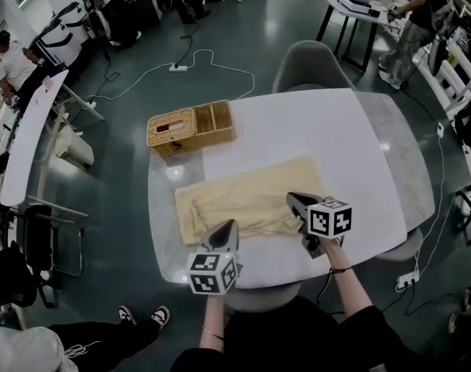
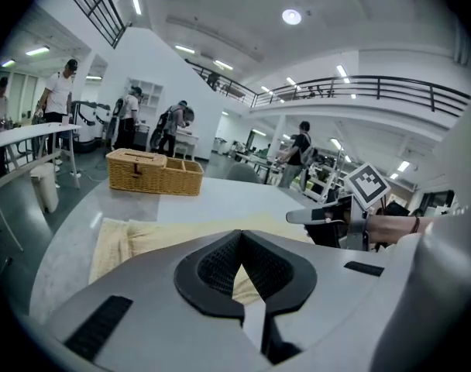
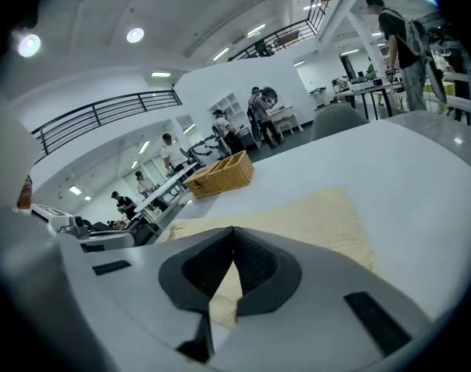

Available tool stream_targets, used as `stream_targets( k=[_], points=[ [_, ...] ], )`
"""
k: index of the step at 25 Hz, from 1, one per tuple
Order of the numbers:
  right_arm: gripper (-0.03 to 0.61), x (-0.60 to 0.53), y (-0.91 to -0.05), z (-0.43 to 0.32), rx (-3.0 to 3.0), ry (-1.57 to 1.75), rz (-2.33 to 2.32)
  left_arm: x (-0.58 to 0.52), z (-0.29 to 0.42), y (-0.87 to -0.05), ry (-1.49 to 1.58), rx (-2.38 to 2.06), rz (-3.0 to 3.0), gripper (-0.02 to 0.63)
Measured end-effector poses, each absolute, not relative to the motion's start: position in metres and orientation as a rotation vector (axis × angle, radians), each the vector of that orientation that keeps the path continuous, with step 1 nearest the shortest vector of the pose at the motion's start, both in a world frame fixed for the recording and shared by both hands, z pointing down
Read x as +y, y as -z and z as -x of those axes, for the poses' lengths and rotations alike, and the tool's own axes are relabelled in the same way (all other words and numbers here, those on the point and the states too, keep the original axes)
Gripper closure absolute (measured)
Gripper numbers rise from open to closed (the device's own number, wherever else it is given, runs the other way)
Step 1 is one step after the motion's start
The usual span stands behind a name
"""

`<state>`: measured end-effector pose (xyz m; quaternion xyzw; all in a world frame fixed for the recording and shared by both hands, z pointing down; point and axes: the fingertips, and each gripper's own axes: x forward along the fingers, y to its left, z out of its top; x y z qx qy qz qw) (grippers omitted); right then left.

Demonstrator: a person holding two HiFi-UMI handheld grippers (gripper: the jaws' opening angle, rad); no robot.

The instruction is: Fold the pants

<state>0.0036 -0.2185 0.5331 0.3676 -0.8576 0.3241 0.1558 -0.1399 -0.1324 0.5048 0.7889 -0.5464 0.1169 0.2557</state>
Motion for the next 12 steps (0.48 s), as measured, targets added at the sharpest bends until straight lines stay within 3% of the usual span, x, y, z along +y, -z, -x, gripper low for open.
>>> stream_targets(
  k=[12],
  points=[
    [0.561,-0.248,-0.56,-0.078,-2.367,-1.0,-1.19,-0.152,0.085,-0.525,-0.371,-1.398,-2.149,0.606]
  ],
)
